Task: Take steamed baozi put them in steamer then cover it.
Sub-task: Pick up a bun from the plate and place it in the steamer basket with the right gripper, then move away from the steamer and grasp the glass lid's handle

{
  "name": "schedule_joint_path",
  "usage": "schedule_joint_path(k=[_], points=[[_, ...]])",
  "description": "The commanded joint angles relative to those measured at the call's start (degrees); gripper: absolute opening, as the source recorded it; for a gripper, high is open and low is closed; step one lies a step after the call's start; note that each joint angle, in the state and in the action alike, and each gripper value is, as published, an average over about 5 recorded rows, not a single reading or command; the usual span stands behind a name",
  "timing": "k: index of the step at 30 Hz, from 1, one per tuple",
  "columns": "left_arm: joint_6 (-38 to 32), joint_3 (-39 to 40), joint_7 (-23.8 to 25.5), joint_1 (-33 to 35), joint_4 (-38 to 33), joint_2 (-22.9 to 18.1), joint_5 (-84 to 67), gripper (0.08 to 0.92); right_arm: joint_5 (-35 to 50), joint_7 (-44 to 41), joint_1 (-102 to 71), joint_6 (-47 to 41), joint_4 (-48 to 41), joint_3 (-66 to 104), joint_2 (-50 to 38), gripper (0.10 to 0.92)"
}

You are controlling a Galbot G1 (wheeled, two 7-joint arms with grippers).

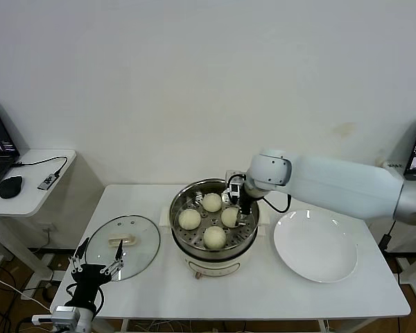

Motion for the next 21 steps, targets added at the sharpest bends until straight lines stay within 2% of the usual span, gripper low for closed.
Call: schedule_joint_path(k=[1,4,9,11,14,18,21], points=[[-0.1,0.2,0.0,-0.4,0.1,0.3,0.0,0.823,-1.1,-1.3,3.6,0.4,8.0,2.6,-8.1,0.821],[-0.7,0.3,-0.3,-0.7,0.5,0.2,-0.6,0.823,-2.8,2.9,2.3,2.2,11.4,4.6,-13.5,0.823],[-2.6,0.1,-0.8,-1.1,1.3,0.1,-1.5,0.823,0.3,20.1,-8.1,11.2,17.5,14.0,-24.3,0.823],[-2.8,0.1,-0.8,-1.0,1.3,0.3,-1.5,0.823,1.1,26.2,-17.4,15.3,19.9,22.0,-28.0,0.823],[-2.9,0.1,-0.7,-1.1,1.3,0.3,-1.6,0.823,-2.3,31.5,-38.1,21.8,23.1,41.2,-31.5,0.823],[-3.5,0.7,-0.8,-1.3,1.8,-0.5,-1.3,0.823,-10.1,33.2,-70.8,28.4,25.7,74.8,-29.7,0.823],[-4.3,1.3,-0.9,-1.3,2.0,-1.1,-0.4,0.823,-16.0,32.8,-89.4,34.4,25.7,93.6,-21.6,0.823]])
